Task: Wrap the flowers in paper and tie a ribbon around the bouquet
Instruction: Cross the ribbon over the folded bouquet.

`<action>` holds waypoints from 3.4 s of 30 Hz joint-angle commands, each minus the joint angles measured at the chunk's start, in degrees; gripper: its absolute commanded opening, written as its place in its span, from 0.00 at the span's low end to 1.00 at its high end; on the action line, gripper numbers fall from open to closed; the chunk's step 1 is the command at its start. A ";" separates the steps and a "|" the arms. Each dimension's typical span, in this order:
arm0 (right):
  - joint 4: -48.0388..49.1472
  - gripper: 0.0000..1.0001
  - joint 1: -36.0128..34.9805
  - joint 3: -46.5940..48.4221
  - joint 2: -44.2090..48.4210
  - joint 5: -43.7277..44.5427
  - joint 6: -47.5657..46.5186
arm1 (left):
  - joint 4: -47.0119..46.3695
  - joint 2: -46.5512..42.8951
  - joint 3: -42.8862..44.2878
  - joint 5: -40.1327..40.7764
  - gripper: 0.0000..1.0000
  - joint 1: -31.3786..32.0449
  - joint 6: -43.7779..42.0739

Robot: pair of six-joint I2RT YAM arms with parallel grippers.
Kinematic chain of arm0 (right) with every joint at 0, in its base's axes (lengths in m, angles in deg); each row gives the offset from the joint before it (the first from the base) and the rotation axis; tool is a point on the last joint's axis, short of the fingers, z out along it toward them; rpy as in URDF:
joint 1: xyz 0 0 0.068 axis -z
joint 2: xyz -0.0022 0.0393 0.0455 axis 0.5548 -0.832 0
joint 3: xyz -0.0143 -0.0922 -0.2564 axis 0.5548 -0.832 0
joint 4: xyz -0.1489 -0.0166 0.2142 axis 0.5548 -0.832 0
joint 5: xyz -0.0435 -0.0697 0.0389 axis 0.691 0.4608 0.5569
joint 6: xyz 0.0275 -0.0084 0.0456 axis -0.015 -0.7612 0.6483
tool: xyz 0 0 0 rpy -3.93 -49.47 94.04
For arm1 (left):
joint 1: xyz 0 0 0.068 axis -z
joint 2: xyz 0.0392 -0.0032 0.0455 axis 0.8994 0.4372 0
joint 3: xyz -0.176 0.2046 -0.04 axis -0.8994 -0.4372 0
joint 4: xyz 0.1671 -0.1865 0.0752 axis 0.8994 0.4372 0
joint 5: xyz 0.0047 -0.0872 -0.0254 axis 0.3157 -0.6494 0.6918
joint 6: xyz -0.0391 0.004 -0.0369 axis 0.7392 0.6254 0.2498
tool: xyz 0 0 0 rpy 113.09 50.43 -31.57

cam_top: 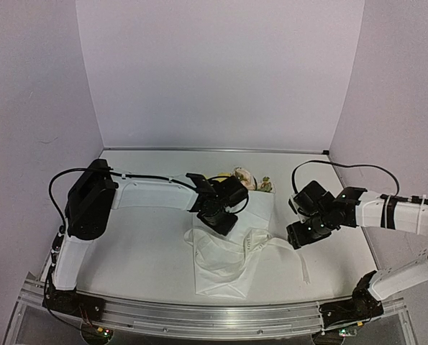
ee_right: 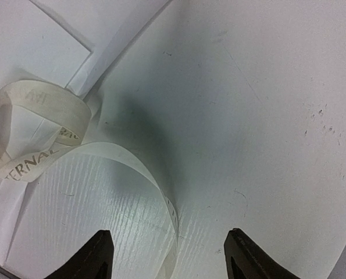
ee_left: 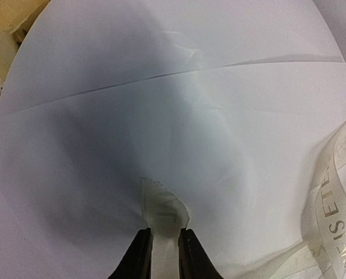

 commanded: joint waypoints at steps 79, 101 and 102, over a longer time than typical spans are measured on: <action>-18.76 0.00 31.07 13.78 -17.72 -3.85 8.92 | -14.13 -40.34 -51.96 6.90 0.00 -37.66 26.89; -34.25 0.26 34.02 29.53 -25.17 2.78 1.56 | -17.14 -39.93 -54.29 2.75 0.05 -38.91 27.50; -34.53 0.28 34.32 29.55 -24.76 1.85 2.01 | -16.99 -40.50 -54.41 2.74 0.17 -38.96 27.56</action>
